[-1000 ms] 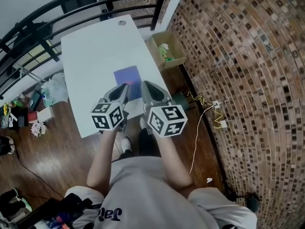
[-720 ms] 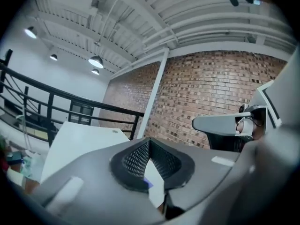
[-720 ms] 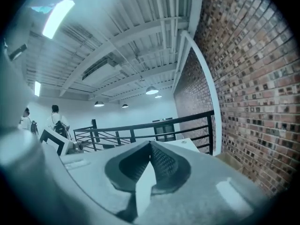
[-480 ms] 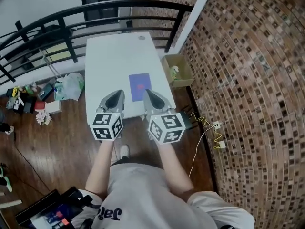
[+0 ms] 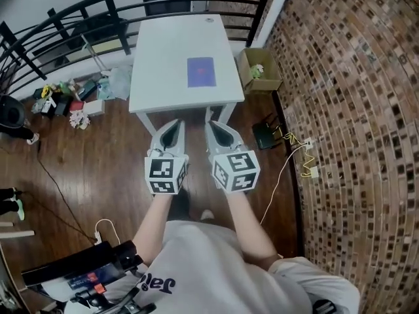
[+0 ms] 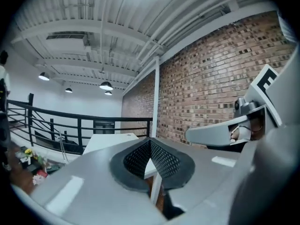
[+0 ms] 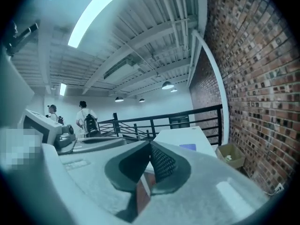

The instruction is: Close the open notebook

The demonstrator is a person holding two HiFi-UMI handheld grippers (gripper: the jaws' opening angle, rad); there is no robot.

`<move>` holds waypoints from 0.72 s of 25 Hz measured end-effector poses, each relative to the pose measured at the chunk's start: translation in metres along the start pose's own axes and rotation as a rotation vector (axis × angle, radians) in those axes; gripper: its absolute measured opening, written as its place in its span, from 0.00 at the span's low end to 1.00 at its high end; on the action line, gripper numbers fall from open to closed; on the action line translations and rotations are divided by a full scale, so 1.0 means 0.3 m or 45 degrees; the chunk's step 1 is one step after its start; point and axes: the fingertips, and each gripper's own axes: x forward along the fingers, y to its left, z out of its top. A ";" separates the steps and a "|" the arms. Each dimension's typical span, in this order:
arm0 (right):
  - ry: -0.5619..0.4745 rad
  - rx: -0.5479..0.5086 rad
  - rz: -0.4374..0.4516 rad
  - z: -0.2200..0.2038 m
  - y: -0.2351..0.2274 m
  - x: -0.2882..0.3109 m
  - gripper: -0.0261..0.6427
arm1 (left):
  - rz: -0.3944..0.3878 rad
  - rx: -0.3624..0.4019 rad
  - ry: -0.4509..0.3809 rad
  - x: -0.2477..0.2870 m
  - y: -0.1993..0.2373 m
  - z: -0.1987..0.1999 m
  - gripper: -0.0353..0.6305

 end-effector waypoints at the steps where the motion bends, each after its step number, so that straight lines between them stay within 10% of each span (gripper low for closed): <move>1: 0.004 -0.003 0.017 -0.004 0.024 -0.042 0.03 | -0.014 0.015 -0.008 -0.041 -0.044 0.010 0.08; 18: -0.169 -0.173 0.007 0.193 0.270 -0.186 0.03 | 0.006 0.039 -0.207 -0.365 0.081 0.266 0.08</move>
